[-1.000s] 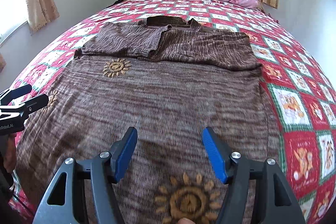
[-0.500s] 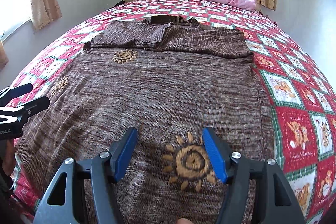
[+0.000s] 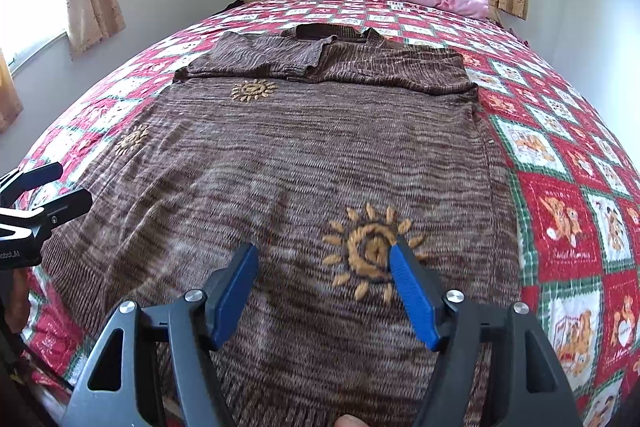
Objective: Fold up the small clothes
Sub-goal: 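Move both tools back toward the sweater hem, then close the left gripper on the hem while the right gripper grasps the hem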
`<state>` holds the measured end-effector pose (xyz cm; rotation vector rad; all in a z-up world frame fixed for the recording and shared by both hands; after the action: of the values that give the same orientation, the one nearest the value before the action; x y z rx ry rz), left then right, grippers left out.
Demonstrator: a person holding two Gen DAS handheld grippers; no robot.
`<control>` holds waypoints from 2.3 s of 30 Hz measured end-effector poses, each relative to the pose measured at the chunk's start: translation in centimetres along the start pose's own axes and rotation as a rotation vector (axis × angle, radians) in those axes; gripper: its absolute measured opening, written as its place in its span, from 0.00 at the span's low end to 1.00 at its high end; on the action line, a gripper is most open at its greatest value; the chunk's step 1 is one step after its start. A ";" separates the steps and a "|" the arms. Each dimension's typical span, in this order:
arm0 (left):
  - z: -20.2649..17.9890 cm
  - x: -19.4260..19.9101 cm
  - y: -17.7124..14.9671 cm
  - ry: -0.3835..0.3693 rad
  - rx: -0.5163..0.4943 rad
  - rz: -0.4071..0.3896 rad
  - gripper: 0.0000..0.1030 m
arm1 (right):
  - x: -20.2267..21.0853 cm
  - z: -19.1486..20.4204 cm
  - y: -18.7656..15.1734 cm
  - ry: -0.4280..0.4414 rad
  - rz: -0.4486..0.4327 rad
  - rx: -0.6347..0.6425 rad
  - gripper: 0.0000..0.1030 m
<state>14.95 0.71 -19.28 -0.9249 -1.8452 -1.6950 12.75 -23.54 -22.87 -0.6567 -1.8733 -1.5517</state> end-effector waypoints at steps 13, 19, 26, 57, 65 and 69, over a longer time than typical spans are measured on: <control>-1.0 0.9 -2.2 0.022 -0.068 0.022 1.00 | 2.2 0.5 -2.4 0.031 0.017 0.007 0.68; -0.1 1.7 -3.6 0.068 -0.123 0.015 1.00 | 3.5 0.7 -3.5 0.034 0.006 0.011 0.68; 2.4 2.1 -5.4 0.079 -0.102 0.030 1.00 | 5.4 0.4 -5.1 0.011 -0.003 0.010 0.68; 5.6 2.6 -6.1 -0.045 0.078 0.052 0.66 | 6.8 -6.0 -9.5 0.040 0.034 -0.217 0.36; 5.3 3.4 -6.2 -0.157 0.076 0.072 0.09 | 7.1 -5.3 -9.9 0.146 0.020 -0.224 0.05; 5.1 3.8 -6.1 -0.161 0.069 0.044 0.08 | 7.9 -5.4 -9.5 0.175 -0.033 -0.232 0.04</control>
<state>8.47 6.30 -21.29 -1.0930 -1.9576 -1.5612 1.32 -30.73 -22.89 -0.5718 -1.5982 -1.8040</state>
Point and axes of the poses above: each gripper's, at about its wrist camera, not at the fingertips, and x roughly against the way its jaws point, z to its left, y to its top, the point moved 3 cm from there along -x, roughly the way its jaws point, and after that the axes turned 10 degrees about x, right-handed, at the moved point
